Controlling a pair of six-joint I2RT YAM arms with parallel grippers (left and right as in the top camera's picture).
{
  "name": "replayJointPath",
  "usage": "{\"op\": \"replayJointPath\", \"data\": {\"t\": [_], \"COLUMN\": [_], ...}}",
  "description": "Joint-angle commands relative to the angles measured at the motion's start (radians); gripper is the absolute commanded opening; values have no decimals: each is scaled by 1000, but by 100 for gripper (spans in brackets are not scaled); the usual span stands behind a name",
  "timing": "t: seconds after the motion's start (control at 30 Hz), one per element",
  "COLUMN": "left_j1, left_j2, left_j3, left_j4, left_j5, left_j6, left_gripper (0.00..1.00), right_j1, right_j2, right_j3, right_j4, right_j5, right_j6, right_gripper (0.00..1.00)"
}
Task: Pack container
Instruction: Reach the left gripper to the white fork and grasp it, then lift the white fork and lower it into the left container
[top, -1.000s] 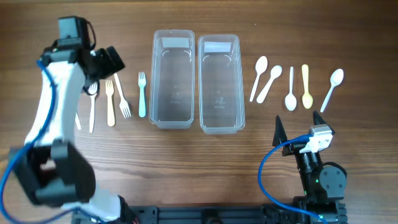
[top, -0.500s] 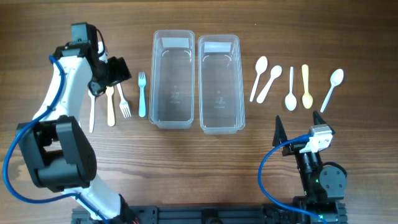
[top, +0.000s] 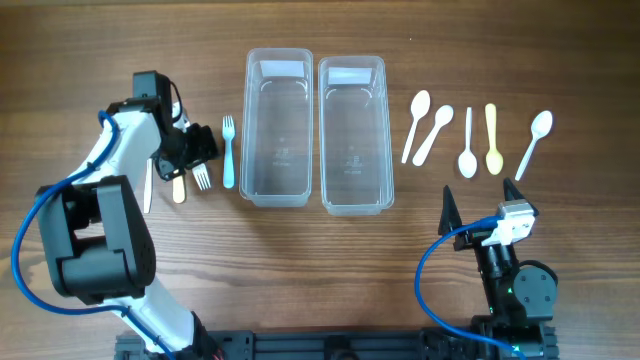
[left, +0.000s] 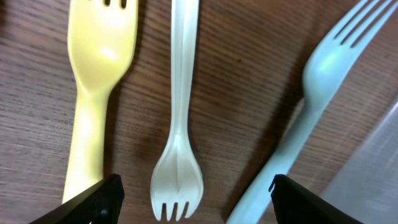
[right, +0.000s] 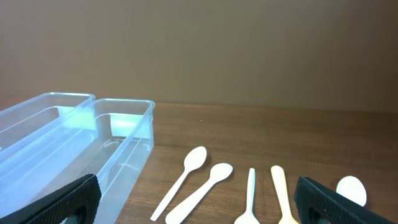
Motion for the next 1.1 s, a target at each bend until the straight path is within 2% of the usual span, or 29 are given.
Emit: {"op": "replayJointPath", "data": {"t": [0.0, 0.1, 0.37, 0.43, 0.53, 0.57, 0.6, 0.8, 0.83, 0.87, 0.93, 1.07], "left_j1": [-5, -5, -5, -5, -5, -5, -5, -4, -4, -4, -4, -5], "left_j2": [18, 25, 120, 129, 127, 127, 127, 88, 78, 71, 56, 18], "left_j3": [-52, -57, -57, -57, -57, -57, -57, 71, 107, 133, 198, 399], "left_j4": [38, 52, 60, 59, 55, 50, 44, -82, -100, -115, -160, -264], "left_j5": [19, 19, 19, 19, 19, 19, 19, 15, 15, 15, 16, 30], "left_j6": [20, 20, 19, 19, 19, 19, 17, 17, 17, 17, 17, 16], "left_gripper": [77, 62, 47, 31, 15, 6, 4, 4, 9, 9, 4, 4], "right_j1": [-4, -4, -4, -4, -4, -4, -4, -4, -4, -4, -4, -4], "right_j2": [-2, -2, -2, -2, -2, -2, -2, -2, -2, -2, -2, -2], "right_j3": [-1, -1, -1, -1, -1, -1, -1, -1, -1, -1, -1, -1], "right_j4": [6, 6, 6, 6, 6, 6, 6, 6, 6, 6, 6, 6], "right_j5": [11, 11, 11, 11, 11, 11, 11, 11, 11, 11, 11, 11], "right_j6": [1, 1, 1, 1, 1, 1, 1, 1, 1, 1, 1, 1], "right_gripper": [100, 100, 100, 100, 100, 100, 100, 100, 100, 100, 100, 100]}}
